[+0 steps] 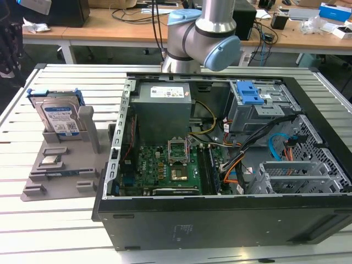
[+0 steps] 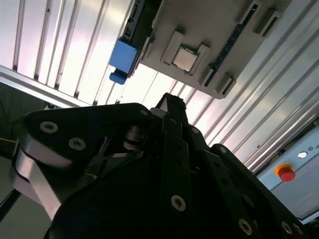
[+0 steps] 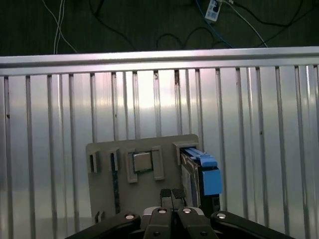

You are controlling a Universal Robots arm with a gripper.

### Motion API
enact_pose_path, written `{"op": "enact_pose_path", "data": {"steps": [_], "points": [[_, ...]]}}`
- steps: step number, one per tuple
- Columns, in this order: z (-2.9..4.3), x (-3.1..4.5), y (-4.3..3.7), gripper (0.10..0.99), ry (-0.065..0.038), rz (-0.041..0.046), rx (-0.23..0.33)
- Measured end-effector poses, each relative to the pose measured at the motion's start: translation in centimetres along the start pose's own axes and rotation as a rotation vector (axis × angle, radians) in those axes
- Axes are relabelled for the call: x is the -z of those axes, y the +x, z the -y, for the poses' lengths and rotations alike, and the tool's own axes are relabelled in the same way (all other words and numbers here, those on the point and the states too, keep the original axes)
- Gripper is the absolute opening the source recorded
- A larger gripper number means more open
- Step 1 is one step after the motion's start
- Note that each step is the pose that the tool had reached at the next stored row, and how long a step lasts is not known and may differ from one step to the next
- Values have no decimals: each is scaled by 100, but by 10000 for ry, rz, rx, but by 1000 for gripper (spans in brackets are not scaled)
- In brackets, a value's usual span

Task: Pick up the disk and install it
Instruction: 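Pick up the disk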

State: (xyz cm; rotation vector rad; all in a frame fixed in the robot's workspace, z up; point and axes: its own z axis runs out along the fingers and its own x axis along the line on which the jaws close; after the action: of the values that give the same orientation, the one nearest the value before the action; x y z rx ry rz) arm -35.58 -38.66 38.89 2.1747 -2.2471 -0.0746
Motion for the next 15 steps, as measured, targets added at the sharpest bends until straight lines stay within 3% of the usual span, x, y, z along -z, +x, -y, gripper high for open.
{"op": "enact_pose_path", "data": {"steps": [15], "points": [[0, 0, 0, 106, -39, -72, 1666]]}}
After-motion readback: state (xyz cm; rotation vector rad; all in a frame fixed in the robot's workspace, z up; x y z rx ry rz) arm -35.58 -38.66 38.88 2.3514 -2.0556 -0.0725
